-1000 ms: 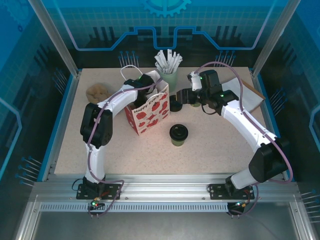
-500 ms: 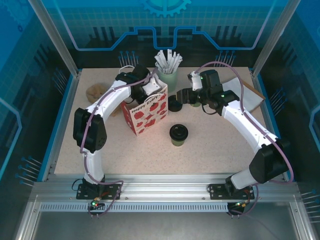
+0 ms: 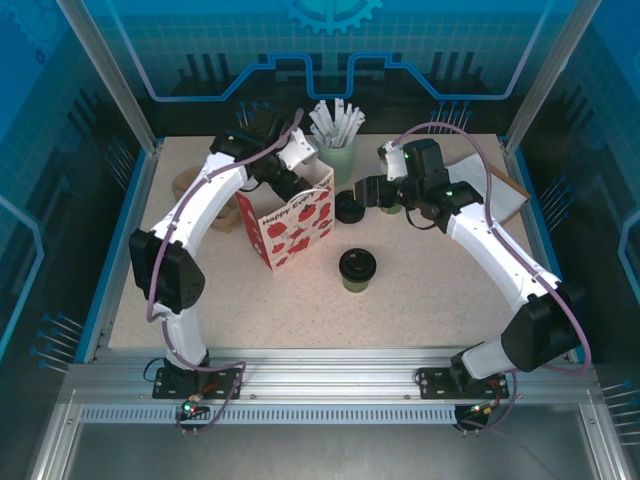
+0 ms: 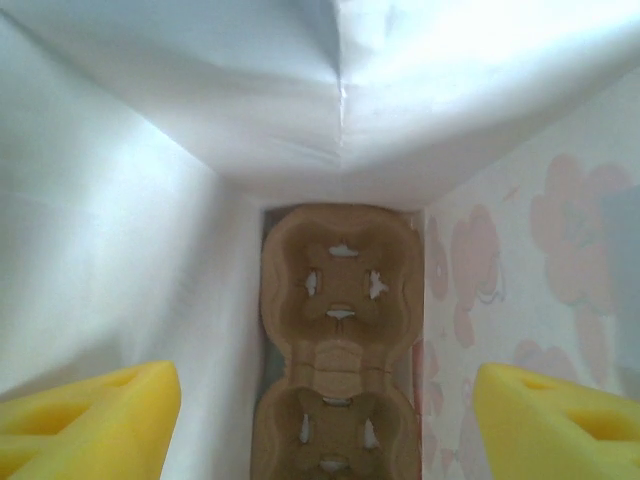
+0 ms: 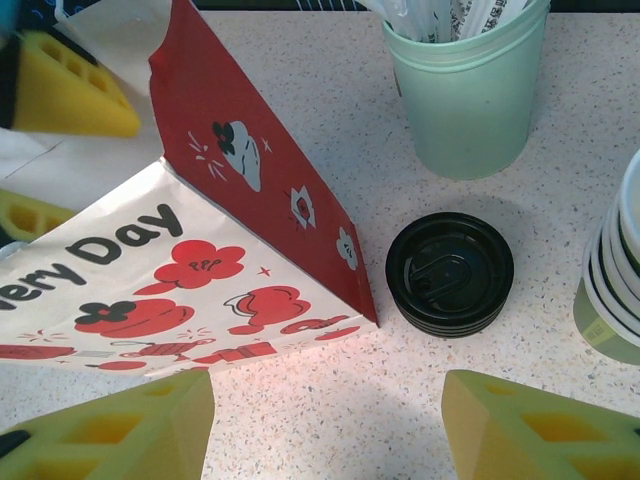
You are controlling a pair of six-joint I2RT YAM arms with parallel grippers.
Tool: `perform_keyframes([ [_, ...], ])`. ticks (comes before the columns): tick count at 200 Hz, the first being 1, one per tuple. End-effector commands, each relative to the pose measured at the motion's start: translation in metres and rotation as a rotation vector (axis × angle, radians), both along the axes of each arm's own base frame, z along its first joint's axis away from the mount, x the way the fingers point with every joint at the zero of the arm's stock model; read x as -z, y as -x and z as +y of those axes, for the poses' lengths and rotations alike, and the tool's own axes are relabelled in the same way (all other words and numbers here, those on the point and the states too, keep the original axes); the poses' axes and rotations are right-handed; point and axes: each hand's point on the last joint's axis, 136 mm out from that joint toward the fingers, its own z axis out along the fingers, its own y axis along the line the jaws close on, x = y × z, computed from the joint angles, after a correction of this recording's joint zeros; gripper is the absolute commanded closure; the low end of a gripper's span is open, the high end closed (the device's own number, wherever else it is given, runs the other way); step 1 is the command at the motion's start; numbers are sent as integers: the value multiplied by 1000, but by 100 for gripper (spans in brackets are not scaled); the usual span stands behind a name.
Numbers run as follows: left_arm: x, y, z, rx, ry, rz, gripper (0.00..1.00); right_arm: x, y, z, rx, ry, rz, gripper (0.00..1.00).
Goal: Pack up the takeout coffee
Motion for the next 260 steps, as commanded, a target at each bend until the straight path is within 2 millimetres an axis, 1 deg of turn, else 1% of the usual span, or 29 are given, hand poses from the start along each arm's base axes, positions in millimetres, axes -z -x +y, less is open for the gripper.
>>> perform_keyframes([
  [1,-53,3,4,-17,77,-93,22,-6,6,-6,0,-5,-9,37],
  [32,-99,-1,5,-46,139,-224,22,-13,7,-6,-2,-10,-23,37],
  [46,-125,-3,6,-80,193,-294,22,-15,8,-6,-4,-8,-25,37],
  [61,-152,0,6,-111,262,-358,22,-17,12,-7,-10,-1,-26,36],
  [71,-168,6,6,-132,321,-392,22,-17,16,-10,-15,9,-25,36],
  [72,-173,8,6,-135,333,-398,22,-17,17,-10,-16,11,-25,36],
  [73,-172,7,6,-139,338,-395,22,-17,18,-10,-16,12,-25,36],
  [77,-180,12,6,-146,372,-406,23,-16,20,-11,-19,18,-22,36],
  [79,-180,13,5,-153,387,-399,23,-15,22,-12,-23,23,-19,36],
  [83,-187,19,5,-158,425,-401,23,-15,25,-13,-27,30,-18,36],
  [87,-187,22,3,-166,458,-382,23,-13,28,-14,-32,39,-12,35],
  [90,-193,28,2,-168,489,-383,23,-11,31,-16,-36,47,-6,35],
  [98,-196,38,-3,-175,561,-344,23,-4,40,-20,-43,68,16,34],
  [104,-201,49,-7,-167,610,-321,23,1,47,-23,-47,84,31,33],
  [114,-196,66,-18,-146,648,-268,24,10,59,-29,-50,100,58,32],
  [120,-192,78,-28,-120,648,-246,24,16,67,-30,-58,101,74,32],
  [124,-185,86,-36,-104,636,-229,24,20,72,-31,-66,97,85,32],
  [127,-181,89,-37,-103,628,-223,24,22,76,-31,-73,93,94,31],
  [128,-180,94,-42,-87,628,-217,24,23,77,-31,-77,91,96,31],
  [130,-177,98,-46,-78,622,-209,24,25,80,-31,-81,88,104,31],
  [149,-146,133,-76,-11,582,-107,24,47,100,-26,-133,45,194,29],
  [161,-127,151,-88,18,556,-43,24,62,107,-23,-159,4,256,28],
  [171,-114,161,-91,22,530,-15,25,71,108,-18,-176,-37,291,28],
  [187,-100,168,-89,16,512,5,25,90,105,-12,-191,-68,344,27],
  [207,-96,171,-83,5,514,-10,25,108,99,-9,-200,-79,395,27],
  [226,-95,173,-82,2,516,-11,25,116,99,-5,-222,-100,421,27],
  [260,-91,172,-82,-5,514,-2,25,133,102,-8,-227,-110,462,31],
])
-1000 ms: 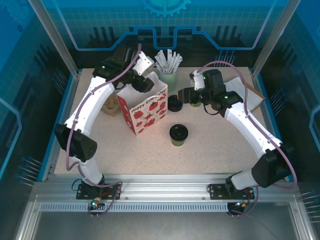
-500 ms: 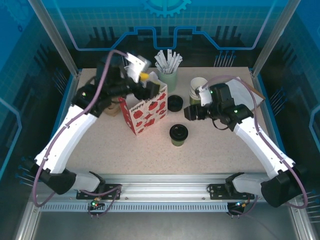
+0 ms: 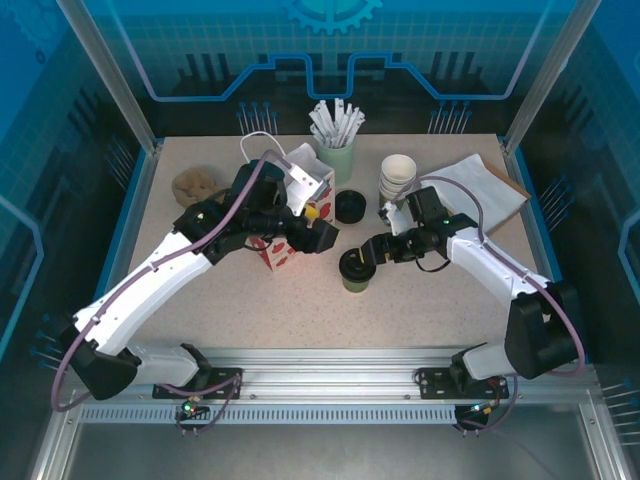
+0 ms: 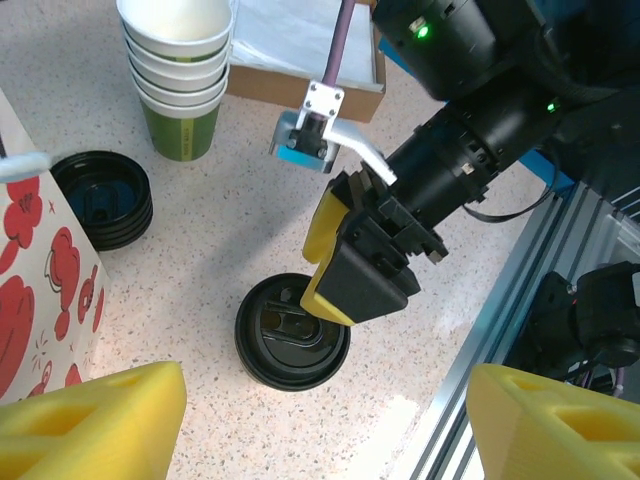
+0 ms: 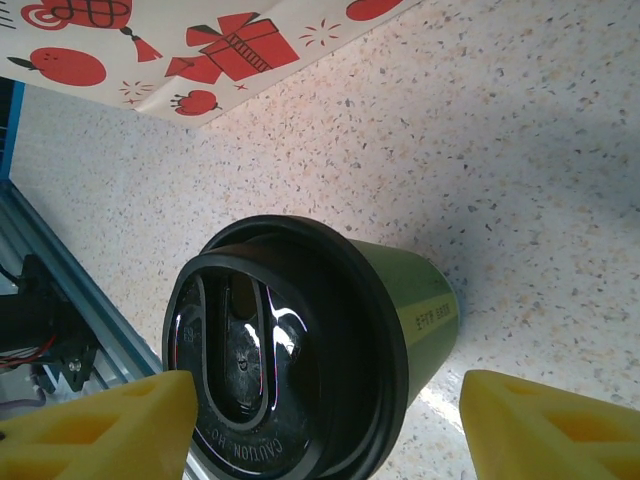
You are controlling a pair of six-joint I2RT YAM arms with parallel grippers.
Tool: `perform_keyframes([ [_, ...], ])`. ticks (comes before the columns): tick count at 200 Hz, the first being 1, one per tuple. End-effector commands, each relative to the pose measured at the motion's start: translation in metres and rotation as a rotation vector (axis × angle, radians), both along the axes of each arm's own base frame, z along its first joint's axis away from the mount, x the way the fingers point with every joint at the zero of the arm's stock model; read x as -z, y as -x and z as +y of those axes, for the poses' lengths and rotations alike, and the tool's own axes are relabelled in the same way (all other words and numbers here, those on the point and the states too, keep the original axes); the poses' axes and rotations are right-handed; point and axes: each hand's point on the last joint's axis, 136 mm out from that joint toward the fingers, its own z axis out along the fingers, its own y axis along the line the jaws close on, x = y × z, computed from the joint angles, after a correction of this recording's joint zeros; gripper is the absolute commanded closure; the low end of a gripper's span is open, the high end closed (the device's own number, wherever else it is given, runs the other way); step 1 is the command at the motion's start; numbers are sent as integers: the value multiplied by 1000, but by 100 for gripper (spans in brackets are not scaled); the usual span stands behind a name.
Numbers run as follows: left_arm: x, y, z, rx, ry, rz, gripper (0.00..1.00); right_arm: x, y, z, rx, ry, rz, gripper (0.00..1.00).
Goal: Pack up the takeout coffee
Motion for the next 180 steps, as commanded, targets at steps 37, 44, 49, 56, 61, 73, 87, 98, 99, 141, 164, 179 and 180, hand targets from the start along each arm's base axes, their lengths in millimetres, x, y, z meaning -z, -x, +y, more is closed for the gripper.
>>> perform_keyframes([
  [37,-5,2,1,-13,20,-5,25,18,-4,-2,-3,-79,52,37],
  [44,-5,2,1,-13,18,-6,25,19,-3,-1,-5,-85,56,39],
  [49,-5,2,2,-13,16,-5,25,20,-3,-1,-5,-88,59,40],
  [56,-5,2,2,-15,14,-6,25,21,-2,-1,-6,-92,58,41],
  [61,-4,2,2,-14,11,-6,25,21,-2,-2,-5,-92,59,42],
  [73,-1,1,3,-15,1,-10,25,23,-1,-2,-3,-88,60,45],
  [87,6,-2,5,-23,-25,-11,25,23,0,-2,-2,-95,57,47],
  [98,10,-4,6,-29,-44,-9,25,22,0,0,-3,-109,57,49],
  [99,11,-4,6,-30,-46,-8,25,22,0,0,-3,-110,57,49],
  [141,23,-7,9,-40,-90,4,25,25,8,7,-4,-171,93,54],
  [164,29,-6,10,-42,-105,10,25,27,11,11,-8,-178,97,55],
  [179,34,-6,12,-46,-116,19,25,27,14,16,-17,-181,100,56],
  [180,34,-6,12,-46,-116,19,25,27,15,16,-16,-180,102,56],
])
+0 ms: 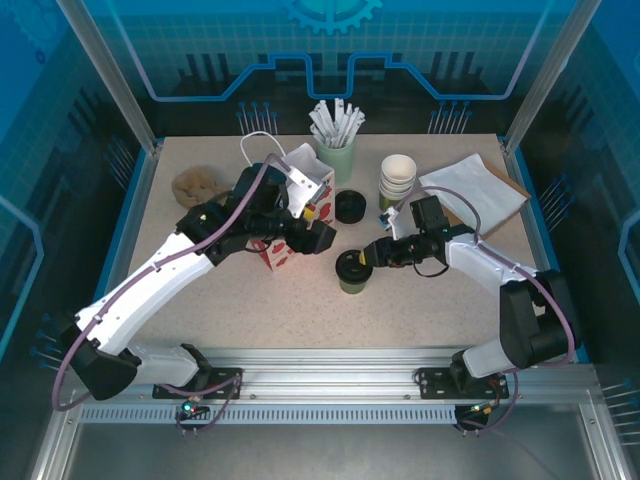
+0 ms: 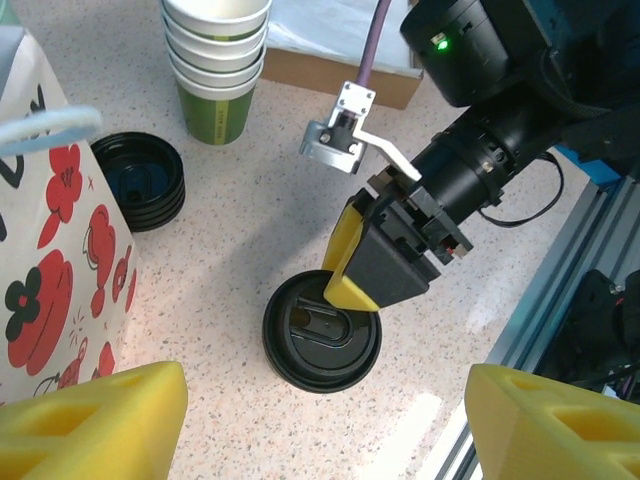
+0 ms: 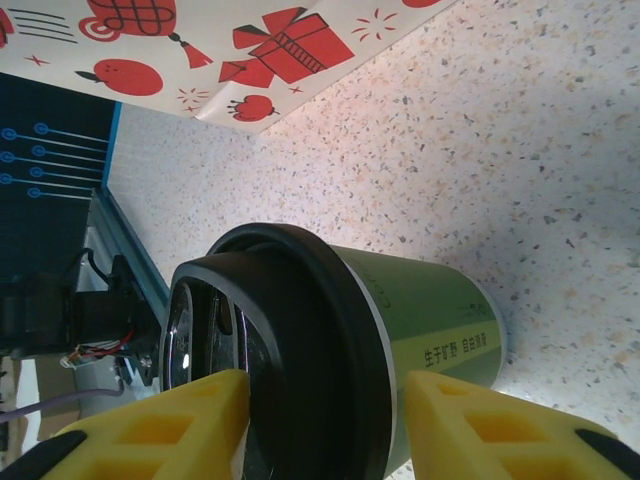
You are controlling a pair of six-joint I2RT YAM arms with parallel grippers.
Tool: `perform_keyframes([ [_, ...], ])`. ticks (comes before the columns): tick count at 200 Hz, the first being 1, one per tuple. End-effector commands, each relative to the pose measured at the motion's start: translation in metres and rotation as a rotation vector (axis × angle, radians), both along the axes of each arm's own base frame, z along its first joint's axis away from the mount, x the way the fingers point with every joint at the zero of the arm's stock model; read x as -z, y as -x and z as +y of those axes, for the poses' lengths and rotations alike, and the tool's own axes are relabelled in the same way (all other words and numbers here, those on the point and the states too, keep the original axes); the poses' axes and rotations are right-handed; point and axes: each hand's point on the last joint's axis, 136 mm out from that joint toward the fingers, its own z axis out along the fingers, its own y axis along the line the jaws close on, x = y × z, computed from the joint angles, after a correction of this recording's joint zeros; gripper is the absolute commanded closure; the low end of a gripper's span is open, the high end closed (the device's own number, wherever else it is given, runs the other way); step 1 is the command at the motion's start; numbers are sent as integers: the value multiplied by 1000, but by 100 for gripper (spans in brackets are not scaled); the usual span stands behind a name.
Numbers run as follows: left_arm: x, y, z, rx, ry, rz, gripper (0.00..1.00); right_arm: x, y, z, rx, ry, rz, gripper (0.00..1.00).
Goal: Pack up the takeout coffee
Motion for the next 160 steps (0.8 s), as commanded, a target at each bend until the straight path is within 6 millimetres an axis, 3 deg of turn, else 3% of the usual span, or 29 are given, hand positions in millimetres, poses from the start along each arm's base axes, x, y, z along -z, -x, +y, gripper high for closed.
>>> perform_keyframes([
  [1,16,0,4,-1,-52,14,25,10,13,5,-6,10,45,56],
  [94,57,21,26,-9,-183,119,24,5,37,56,-104,8,36,53],
  [128,70,42,26,50,-268,152,20,-19,34,48,-95,25,-23,43],
  [132,71,45,26,59,-287,155,20,-31,29,49,-92,17,-51,41],
  [160,91,55,22,115,-423,187,18,-62,17,22,-24,15,-118,32],
])
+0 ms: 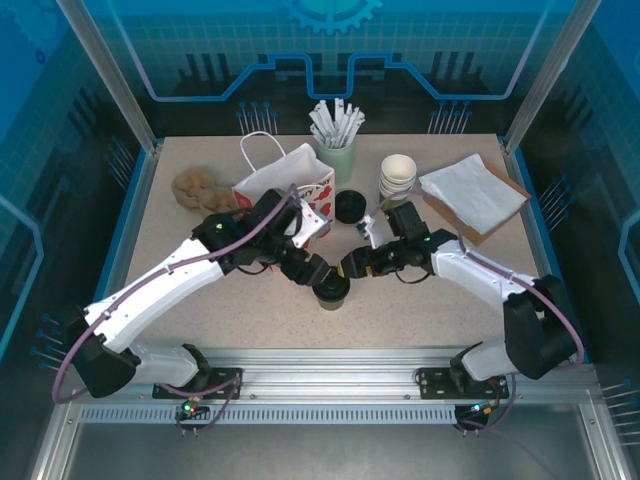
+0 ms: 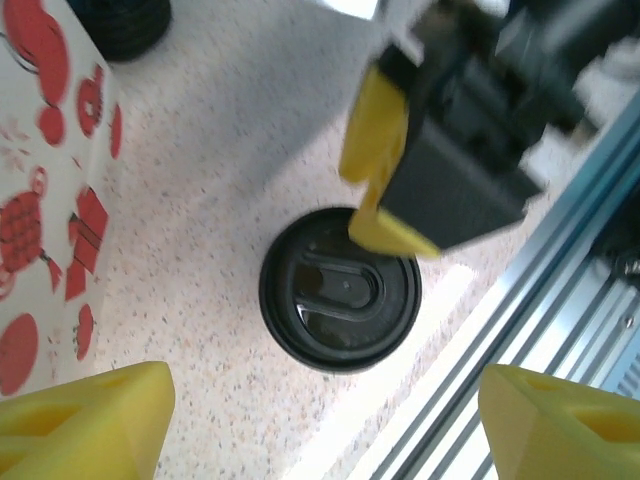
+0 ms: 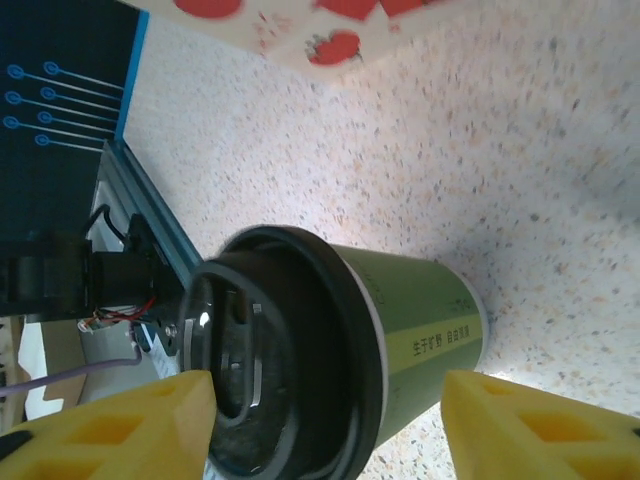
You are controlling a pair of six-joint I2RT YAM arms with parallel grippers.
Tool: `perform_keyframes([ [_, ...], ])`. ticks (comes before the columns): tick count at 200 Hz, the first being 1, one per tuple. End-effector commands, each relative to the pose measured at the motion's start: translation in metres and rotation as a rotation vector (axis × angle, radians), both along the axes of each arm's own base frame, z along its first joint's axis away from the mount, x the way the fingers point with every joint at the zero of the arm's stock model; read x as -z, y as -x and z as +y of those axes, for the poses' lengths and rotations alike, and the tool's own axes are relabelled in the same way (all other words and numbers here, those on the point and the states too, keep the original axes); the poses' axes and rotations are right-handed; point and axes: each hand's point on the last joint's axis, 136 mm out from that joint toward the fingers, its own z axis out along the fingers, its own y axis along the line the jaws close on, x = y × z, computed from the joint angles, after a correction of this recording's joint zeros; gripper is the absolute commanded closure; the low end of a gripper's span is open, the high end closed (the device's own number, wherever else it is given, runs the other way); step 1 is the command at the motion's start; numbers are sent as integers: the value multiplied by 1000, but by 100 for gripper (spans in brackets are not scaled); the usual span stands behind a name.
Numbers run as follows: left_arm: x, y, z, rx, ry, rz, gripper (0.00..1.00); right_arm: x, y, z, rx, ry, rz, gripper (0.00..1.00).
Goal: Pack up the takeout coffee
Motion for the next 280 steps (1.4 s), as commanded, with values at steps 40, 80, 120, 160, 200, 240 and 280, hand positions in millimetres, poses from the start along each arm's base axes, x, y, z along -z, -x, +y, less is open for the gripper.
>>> perform_keyframes([
  [40,39,6,-1,107,-321,106,17,-61,-31,-87,258,40,-181,22],
  [80,54,2,-20,179,-370,166,14,-54,-34,-124,380,97,-195,14],
  [120,71,-2,-29,212,-420,206,12,-45,-33,-136,416,102,-175,13],
  [160,80,-6,-39,230,-456,213,12,-43,-35,-137,414,104,-173,12],
  [200,86,-4,-41,245,-498,220,14,-42,-35,-139,417,104,-170,12],
  [240,87,0,-42,258,-523,216,15,-42,-35,-138,412,99,-170,12],
  [280,91,-1,-40,255,-561,208,17,-40,-34,-136,405,90,-164,12],
])
